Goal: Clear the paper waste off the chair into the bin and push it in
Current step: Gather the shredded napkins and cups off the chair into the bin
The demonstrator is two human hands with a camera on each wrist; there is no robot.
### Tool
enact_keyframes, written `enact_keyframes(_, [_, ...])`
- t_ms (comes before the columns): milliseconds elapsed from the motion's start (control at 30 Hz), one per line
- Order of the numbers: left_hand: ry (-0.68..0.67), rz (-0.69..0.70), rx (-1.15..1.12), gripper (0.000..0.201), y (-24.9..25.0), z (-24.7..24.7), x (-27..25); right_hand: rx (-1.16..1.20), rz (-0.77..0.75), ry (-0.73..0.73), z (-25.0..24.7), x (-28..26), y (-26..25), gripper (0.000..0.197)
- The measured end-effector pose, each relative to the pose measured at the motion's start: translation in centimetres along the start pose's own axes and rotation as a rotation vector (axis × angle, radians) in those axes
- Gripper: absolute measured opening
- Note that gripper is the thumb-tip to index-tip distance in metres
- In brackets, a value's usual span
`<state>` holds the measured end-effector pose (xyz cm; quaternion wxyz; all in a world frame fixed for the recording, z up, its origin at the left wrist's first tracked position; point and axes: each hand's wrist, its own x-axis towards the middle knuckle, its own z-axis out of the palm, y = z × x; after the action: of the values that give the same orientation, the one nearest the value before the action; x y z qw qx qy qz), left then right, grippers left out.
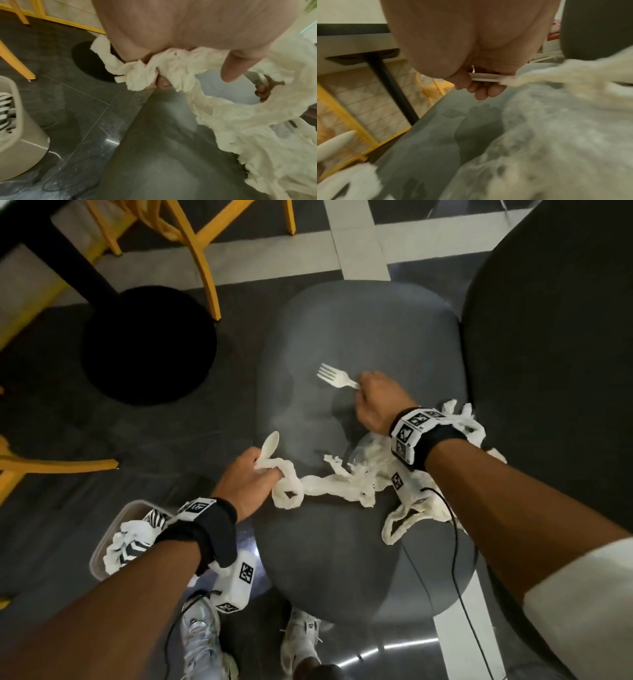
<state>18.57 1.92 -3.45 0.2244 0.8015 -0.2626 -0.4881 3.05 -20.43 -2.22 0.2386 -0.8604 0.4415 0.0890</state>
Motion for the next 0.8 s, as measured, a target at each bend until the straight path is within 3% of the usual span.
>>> enact_keyframes(167, [-0.014, -0.045, 0.001, 0.061, -2.9, -1.0, -0.5, -0.058, -0.17, -0.081, 2.1, -2.6, -4.9, 0.016])
enact_keyframes(267, [-0.008, -0.026, -0.075, 0.075, -3.8, 0.1, -0.9, -0.062, -0.075, -0.289, 4.6, -4.9, -7.1, 0.03])
enact_keyframes(367, [0.016, -0.043, -0.132, 0.078, -4.4, 1.9, -1.6, -0.041, 0.042, -0.427, 7.4, -7.3, -8.8, 0.031])
enact_keyframes(433, [0.003, -0.062, -0.114, 0.073, -4.8, 2.8, -2.0, 0.044, 0.122, -0.419, 8.7, -8.5, -10.3, 0.031])
enact_keyframes(567, [-0.02, -0.005, -0.174, 0.035, -6.1, 2.1, -2.9, 0.443, 0.219, -0.472, 11.2, -10.6, -14.7, 0.027])
enact_keyframes(667, [-0.03, -0.061, -0.279, 0.042, -8.7, -0.7, -4.1, 0.52, 0.245, -0.461, 14.0, -10.9, -17.7, 0.035])
enact_keyframes(800, [0.046, -0.172, -0.344, 0.036, -14.9, -5.2, -4.6, 0.677, 0.212, -0.523, 19.0, -10.1, -22.4, 0.027])
